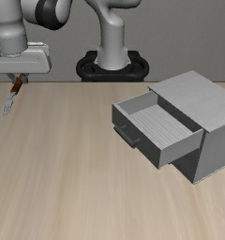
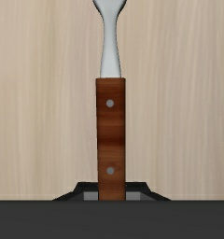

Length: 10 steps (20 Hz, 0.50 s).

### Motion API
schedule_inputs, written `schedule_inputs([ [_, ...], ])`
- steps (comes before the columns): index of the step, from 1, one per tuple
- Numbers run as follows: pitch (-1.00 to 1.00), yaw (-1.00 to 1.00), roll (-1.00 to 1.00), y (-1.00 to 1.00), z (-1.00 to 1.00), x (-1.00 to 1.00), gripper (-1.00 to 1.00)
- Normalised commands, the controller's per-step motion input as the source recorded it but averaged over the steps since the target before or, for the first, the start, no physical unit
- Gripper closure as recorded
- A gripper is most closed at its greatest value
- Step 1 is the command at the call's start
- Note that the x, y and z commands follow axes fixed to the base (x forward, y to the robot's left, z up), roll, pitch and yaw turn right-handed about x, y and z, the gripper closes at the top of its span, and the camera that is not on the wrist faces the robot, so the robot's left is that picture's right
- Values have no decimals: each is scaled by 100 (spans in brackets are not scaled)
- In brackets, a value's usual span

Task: Pick up the fork and place it in the top layer of the cabinet

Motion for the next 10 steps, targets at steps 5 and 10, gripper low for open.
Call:
schedule_inputs([
  [5, 0, 0, 0, 100, 0, 0, 100],
  [10, 0, 0, 0, 100, 0, 0, 100],
])
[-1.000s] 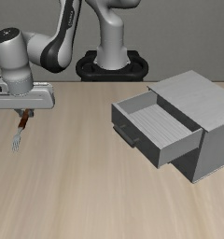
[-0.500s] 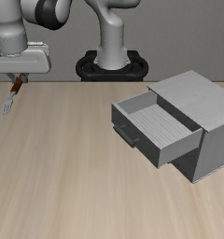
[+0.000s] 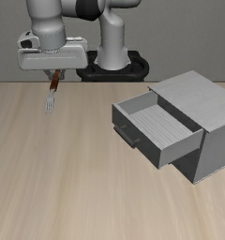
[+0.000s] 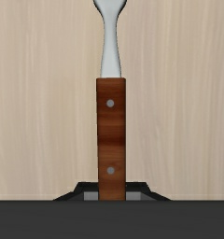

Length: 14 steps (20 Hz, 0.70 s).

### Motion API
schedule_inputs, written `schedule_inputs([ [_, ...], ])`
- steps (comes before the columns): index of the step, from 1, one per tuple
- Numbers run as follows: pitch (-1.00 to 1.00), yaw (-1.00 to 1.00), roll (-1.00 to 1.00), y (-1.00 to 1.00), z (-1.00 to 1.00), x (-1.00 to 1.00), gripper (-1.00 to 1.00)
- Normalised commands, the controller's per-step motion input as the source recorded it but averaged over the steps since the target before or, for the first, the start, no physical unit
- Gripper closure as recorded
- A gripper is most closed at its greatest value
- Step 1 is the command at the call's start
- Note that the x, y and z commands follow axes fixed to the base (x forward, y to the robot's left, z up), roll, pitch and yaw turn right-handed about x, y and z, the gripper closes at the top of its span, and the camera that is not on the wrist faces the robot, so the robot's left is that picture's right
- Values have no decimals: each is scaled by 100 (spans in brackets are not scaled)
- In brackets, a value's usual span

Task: Pick up the fork and place it in the top layer of the cabinet

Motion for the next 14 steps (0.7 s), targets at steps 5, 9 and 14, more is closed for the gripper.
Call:
schedule_inputs([
  [5, 0, 0, 0, 100, 0, 0, 100],
  [9, 0, 0, 0, 100, 0, 0, 100],
  [14, 0, 0, 0, 100, 0, 0, 100],
])
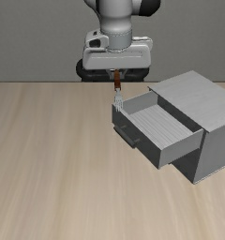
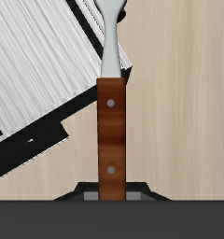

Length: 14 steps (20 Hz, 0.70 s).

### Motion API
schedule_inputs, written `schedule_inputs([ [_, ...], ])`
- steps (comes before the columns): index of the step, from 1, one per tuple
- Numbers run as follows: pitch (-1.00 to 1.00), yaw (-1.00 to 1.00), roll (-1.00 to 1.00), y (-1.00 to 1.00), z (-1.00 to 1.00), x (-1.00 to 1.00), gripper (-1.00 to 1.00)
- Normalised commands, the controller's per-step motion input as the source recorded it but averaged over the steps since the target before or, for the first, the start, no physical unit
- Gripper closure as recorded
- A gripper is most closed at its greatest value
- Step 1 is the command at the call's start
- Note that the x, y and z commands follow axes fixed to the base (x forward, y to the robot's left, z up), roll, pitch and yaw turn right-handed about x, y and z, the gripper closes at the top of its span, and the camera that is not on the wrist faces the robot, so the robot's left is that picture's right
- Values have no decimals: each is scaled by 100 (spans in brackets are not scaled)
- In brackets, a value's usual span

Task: Pick up the fork and place it in the top layer of the cabinet

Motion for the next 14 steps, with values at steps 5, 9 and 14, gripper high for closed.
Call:
schedule_inputs([
  [5, 0, 0, 0, 100, 0, 0, 100],
  [9, 0, 0, 0, 50, 0, 50, 100],
  [14, 0, 0, 0, 0, 0, 100, 100],
])
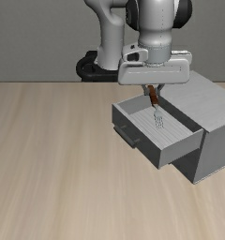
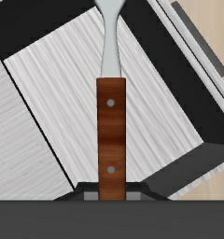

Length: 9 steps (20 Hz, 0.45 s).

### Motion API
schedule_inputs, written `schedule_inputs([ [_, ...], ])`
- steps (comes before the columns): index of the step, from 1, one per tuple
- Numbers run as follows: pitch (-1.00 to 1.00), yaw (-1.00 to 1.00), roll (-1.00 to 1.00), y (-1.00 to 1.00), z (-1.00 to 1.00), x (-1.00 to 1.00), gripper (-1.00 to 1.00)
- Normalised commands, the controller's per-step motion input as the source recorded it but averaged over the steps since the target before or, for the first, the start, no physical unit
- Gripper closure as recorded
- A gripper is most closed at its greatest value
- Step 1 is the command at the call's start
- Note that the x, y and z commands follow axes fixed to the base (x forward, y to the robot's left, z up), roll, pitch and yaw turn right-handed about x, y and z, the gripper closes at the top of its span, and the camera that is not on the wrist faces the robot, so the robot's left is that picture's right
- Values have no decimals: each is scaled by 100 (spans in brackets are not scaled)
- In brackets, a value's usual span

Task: Pick up the fork and place it in the top layer of the cabinet

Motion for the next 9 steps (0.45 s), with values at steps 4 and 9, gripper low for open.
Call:
schedule_inputs([
  [4, 0, 0, 0, 0, 0, 0, -100],
  [9, 0, 0, 0, 0, 0, 0, -100],
])
